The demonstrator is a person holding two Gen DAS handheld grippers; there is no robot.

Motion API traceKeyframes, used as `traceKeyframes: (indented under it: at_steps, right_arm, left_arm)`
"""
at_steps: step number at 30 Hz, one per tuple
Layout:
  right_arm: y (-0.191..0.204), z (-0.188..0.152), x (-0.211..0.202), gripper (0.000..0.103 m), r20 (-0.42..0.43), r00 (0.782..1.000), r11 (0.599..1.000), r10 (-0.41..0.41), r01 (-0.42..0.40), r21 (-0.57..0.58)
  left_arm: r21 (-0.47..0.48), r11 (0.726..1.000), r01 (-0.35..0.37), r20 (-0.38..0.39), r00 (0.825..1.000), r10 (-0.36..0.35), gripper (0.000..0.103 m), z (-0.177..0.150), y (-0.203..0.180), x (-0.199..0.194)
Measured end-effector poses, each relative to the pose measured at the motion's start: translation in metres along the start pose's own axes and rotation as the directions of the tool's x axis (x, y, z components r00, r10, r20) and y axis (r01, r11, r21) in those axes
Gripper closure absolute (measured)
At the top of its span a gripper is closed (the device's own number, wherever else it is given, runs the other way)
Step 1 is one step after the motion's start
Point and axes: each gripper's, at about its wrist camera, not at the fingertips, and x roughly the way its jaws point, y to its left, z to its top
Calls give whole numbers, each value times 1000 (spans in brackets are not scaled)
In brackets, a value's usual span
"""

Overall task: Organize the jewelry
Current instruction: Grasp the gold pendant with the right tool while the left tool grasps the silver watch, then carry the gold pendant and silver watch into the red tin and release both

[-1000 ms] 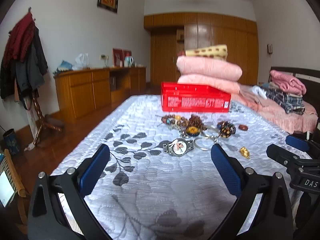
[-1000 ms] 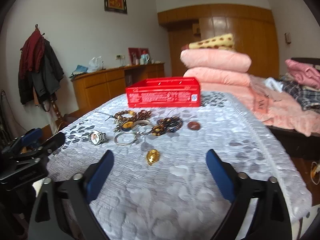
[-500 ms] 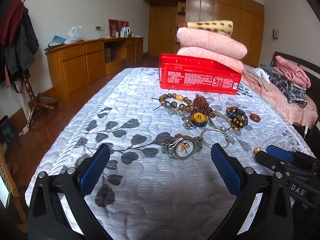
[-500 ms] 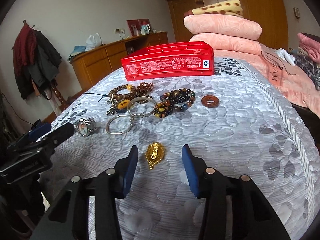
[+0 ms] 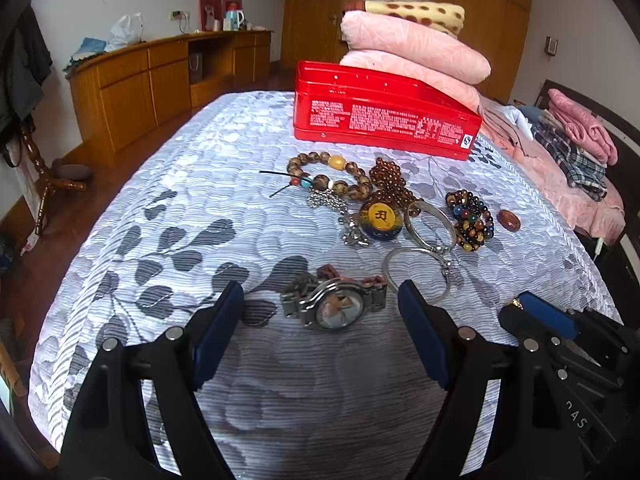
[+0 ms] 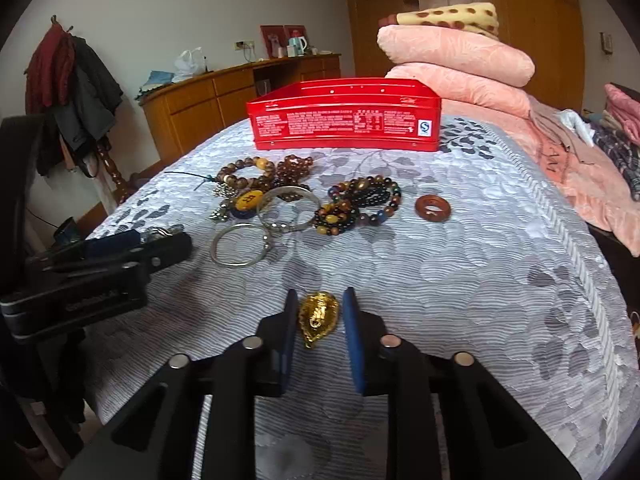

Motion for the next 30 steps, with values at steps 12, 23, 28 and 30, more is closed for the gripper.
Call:
traceKeyframes:
  at_steps: [12, 23, 28, 30]
  right_arm:
    - [2, 3, 4, 82, -19, 1000, 1000, -9, 9, -3]
    - [-5, 6, 2, 82, -23, 1000, 999, 19, -18, 27]
    - [-13, 9, -1, 82, -17, 1000, 999, 10, -10, 45]
    - [-17, 13, -3, 82, -11, 1000, 999, 9, -8, 51]
  left_arm:
    - [36, 998, -48, -55, 997, 50, 47, 5, -10, 14]
    - [-9, 1000, 25, -12, 1000, -25, 60, -2, -3, 3]
    - [-40, 998, 55, 0, 998, -55, 60, -4, 1, -3]
    - [-45, 997, 62, 7, 998, -61, 60, -3, 1, -6]
